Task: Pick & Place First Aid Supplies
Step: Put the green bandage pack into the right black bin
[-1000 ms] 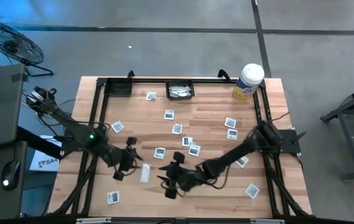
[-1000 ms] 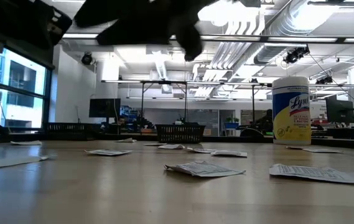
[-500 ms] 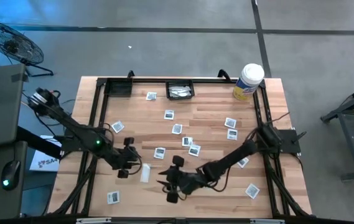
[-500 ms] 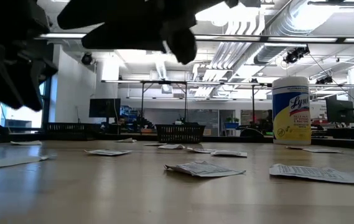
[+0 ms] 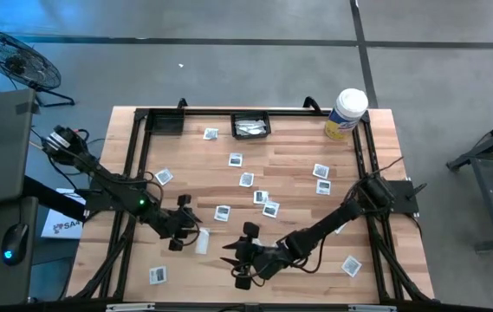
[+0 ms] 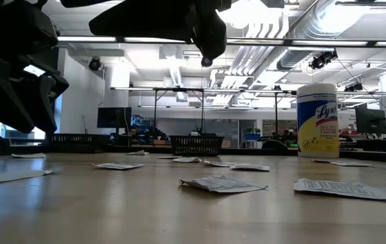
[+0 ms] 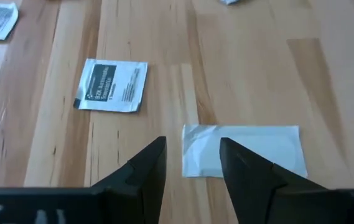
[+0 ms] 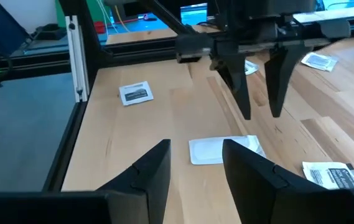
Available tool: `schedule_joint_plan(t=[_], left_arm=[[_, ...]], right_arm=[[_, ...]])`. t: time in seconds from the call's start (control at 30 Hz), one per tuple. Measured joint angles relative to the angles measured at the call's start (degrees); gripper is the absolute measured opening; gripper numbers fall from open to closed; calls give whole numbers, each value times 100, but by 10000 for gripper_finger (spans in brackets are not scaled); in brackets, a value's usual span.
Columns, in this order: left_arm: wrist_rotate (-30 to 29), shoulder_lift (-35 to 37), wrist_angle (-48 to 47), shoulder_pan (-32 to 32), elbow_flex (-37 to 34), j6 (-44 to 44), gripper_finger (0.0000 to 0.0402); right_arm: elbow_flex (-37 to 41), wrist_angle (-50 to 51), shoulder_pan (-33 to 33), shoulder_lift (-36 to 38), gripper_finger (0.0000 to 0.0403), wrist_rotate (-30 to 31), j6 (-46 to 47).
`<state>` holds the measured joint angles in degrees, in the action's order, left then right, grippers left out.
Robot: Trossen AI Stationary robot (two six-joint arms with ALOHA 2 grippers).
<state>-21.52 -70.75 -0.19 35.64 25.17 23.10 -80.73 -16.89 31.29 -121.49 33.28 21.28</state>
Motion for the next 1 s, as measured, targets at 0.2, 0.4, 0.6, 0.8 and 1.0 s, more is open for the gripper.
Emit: schedule_joint_plan(t=[0.2,0.4,0.6,0.8,1.0], left_arm=[[322,169,-162,-1,111,28,151],[-309,572,-1484,0,742,-72,205],[-202,645,-1659,4,822,-162,250],[-322,595,-1088,46,194,277,252],[-336,596,-116,146,-452,248,252]], right_arm=[[0,26,-13,0,139,0,90],[0,13,-26,0,139,2,64],[0,-7,-48,0,139,-4,71],[0,11,-49,0,139,-87,79],[0,33,-48,0,139,-87,77]])
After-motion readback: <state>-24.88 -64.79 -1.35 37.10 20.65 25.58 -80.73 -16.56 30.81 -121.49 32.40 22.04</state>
